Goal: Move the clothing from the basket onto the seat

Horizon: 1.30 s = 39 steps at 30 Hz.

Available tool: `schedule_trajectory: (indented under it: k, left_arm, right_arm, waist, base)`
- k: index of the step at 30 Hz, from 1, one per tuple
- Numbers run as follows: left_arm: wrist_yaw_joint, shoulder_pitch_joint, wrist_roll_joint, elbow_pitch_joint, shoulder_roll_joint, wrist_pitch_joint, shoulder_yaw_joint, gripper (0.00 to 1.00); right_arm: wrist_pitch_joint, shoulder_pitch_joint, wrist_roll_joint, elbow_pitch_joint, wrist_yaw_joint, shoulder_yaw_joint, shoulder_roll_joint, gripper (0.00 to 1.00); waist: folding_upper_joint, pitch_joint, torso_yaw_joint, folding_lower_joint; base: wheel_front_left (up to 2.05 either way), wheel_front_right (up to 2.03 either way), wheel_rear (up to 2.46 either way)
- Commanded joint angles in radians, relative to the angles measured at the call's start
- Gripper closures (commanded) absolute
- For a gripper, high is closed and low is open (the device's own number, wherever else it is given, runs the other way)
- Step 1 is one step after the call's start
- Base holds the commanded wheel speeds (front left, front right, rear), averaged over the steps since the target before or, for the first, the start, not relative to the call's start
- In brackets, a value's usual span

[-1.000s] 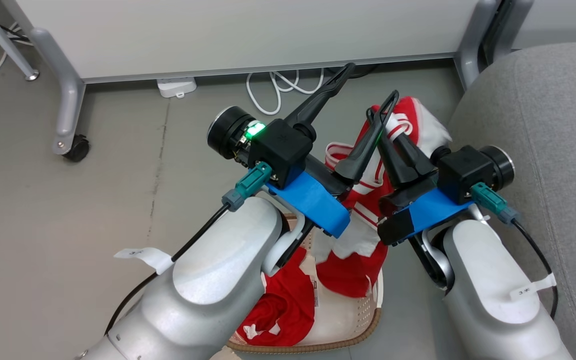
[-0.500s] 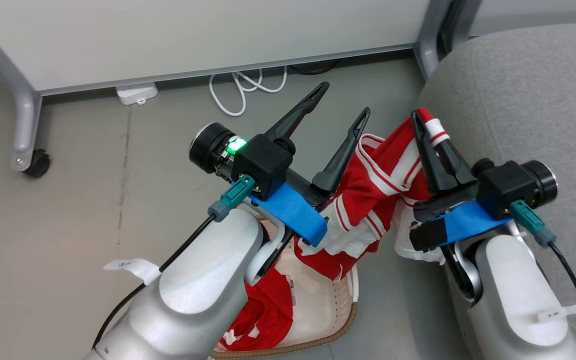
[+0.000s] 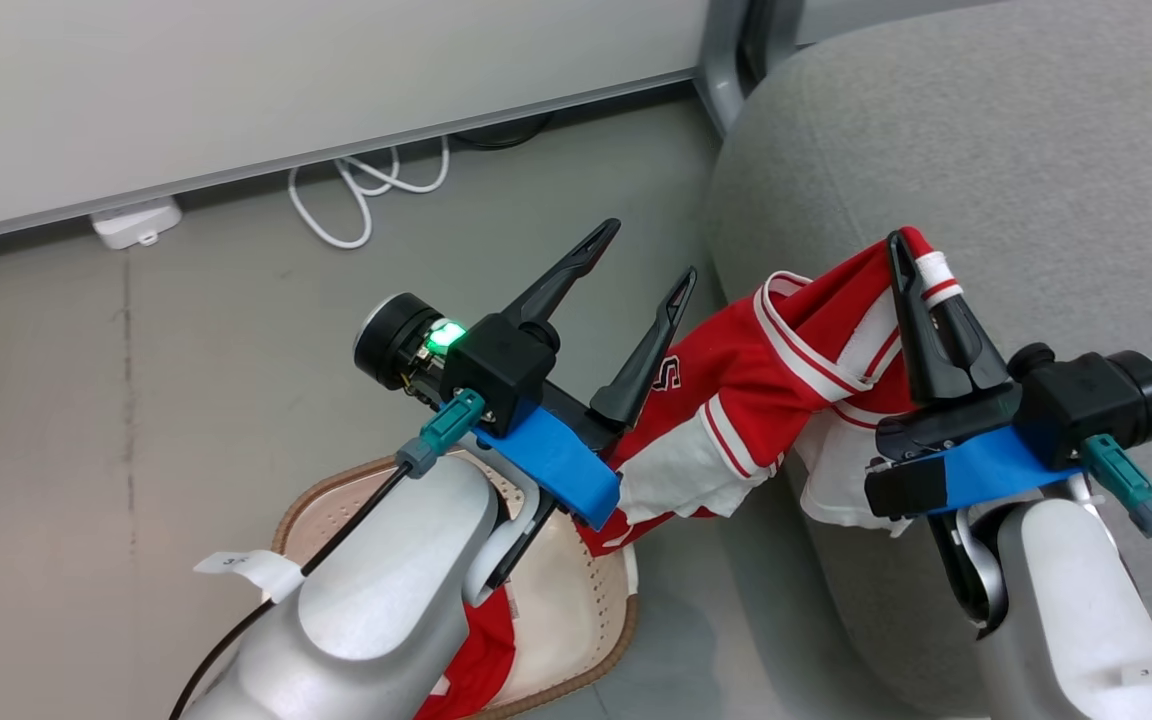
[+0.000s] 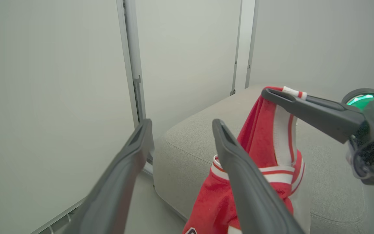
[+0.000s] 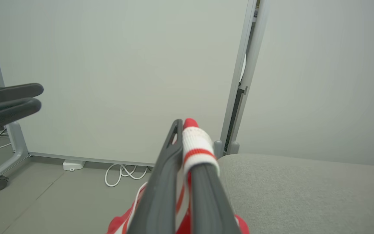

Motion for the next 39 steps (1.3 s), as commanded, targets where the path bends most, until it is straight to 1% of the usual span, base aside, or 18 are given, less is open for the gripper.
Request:
schedule_trajectory:
  k: [1, 12, 18, 22, 26, 30, 37, 39]
  left_arm:
    - [-0.004, 0.008, 0.005, 0.0, 0.001, -0.003, -0.004, 0.0]
    - [-0.016, 0.002, 0.014, 0.014, -0.006, -0.003, -0.024, 0.0]
    - [-0.017, -0.006, 0.016, 0.019, -0.011, -0.003, -0.026, 0.0]
    - [-0.02, -0.011, 0.017, 0.016, -0.015, -0.003, -0.023, 0.0]
    - [-0.021, -0.02, 0.022, 0.013, -0.013, -0.003, -0.019, 0.0]
    - [-0.018, -0.036, 0.033, 0.009, -0.011, -0.003, -0.019, 0.0]
    - [-0.01, -0.076, 0.051, 0.001, -0.014, -0.002, -0.024, 0.0]
    - [-0.01, -0.094, 0.058, -0.002, -0.013, 0.0, -0.028, 0.0]
  right_arm:
    - [-0.003, 0.017, -0.002, -0.015, 0.0, -0.01, -0.001, 1.0]
    - [-0.003, 0.056, 0.019, -0.043, 0.0, -0.04, -0.001, 1.0]
    - [-0.003, 0.067, 0.013, -0.061, 0.0, -0.047, -0.001, 1.0]
    - [-0.004, 0.051, 0.012, -0.097, 0.0, -0.061, -0.001, 1.0]
    - [-0.003, 0.002, -0.002, -0.13, 0.0, -0.087, -0.001, 1.0]
    - [-0.003, -0.091, -0.021, -0.148, 0.0, -0.123, -0.007, 1.0]
    - [-0.003, -0.308, 0.0, -0.171, 0.0, -0.227, -0.08, 1.0]
    - [-0.003, -0.372, 0.005, -0.176, 0.0, -0.265, -0.113, 1.0]
  waist:
    - [0.0, 0.003, -0.035, 0.0]
    - [0.0, 0.006, -0.148, 0.0]
    - [0.0, 0.01, -0.169, 0.0]
    - [0.0, 0.017, -0.165, 0.0]
    - [0.0, 0.033, -0.152, 0.0]
    - [0.0, 0.063, -0.139, 0.0]
    - [0.0, 0.157, -0.104, 0.0]
    - [0.0, 0.196, -0.092, 0.0]
  base:
    - [0.0, 0.0, 0.0]
    - [0.0, 0.0, 0.0]
    - [0.0, 0.0, 0.0]
    - [0.0, 0.0, 0.0]
    - [0.0, 0.0, 0.0]
    - [0.0, 0.0, 0.0]
    - [0.0, 0.0, 0.0]
    - [0.0, 0.0, 0.0]
